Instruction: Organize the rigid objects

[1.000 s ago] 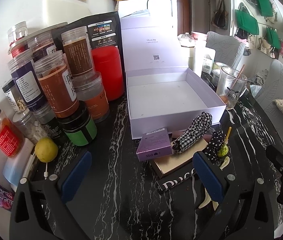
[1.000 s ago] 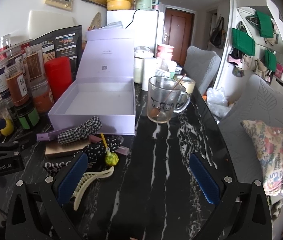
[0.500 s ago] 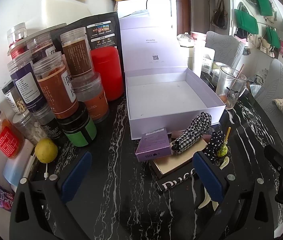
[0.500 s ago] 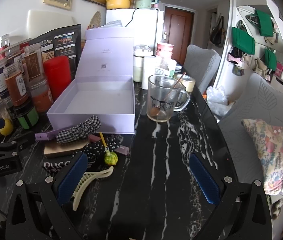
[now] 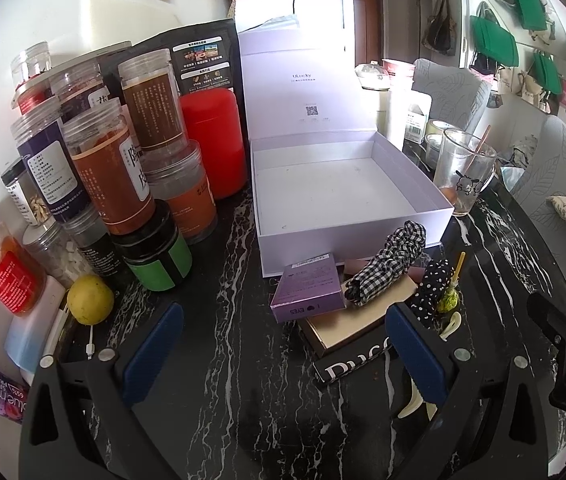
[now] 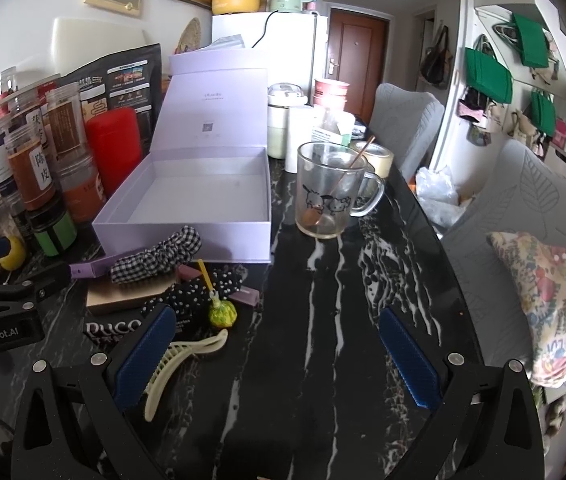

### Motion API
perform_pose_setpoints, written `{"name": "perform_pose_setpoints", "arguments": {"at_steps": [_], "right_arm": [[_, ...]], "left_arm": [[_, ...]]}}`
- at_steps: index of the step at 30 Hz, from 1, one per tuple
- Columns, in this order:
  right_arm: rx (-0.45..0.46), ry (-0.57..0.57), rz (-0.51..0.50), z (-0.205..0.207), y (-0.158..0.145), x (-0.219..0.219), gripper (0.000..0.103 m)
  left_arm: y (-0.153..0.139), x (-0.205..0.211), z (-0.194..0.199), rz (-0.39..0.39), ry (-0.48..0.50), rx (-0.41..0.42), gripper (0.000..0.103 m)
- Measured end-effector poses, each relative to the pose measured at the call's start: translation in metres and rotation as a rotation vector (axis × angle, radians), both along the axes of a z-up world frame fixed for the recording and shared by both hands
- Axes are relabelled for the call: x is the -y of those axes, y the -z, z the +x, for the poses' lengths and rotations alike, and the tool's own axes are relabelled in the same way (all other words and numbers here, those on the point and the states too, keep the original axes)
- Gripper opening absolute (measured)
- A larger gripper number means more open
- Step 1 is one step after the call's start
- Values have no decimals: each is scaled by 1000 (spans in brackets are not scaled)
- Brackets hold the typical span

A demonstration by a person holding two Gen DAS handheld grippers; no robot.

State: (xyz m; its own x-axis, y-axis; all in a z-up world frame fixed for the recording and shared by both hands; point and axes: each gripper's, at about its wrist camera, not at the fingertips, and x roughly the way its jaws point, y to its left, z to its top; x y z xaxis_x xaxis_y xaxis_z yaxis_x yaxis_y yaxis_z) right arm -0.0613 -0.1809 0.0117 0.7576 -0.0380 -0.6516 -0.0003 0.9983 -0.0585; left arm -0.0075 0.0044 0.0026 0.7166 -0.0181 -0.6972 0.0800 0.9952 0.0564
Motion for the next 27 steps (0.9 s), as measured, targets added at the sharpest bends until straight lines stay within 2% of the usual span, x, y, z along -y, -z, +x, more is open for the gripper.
{"name": "perform_pose_setpoints", "arguments": {"at_steps": [13, 22, 27], "right_arm": [[-37, -59, 100, 0, 19, 0, 103], [-80, -98, 131, 6, 34, -5, 103], [-95, -105, 145, 10, 40, -4, 103]], "left_arm": [[14, -8, -1, -16, 7, -25, 103], [23, -22, 13, -125, 24, -90, 103], [19, -23, 23, -93, -6, -66, 103]]}}
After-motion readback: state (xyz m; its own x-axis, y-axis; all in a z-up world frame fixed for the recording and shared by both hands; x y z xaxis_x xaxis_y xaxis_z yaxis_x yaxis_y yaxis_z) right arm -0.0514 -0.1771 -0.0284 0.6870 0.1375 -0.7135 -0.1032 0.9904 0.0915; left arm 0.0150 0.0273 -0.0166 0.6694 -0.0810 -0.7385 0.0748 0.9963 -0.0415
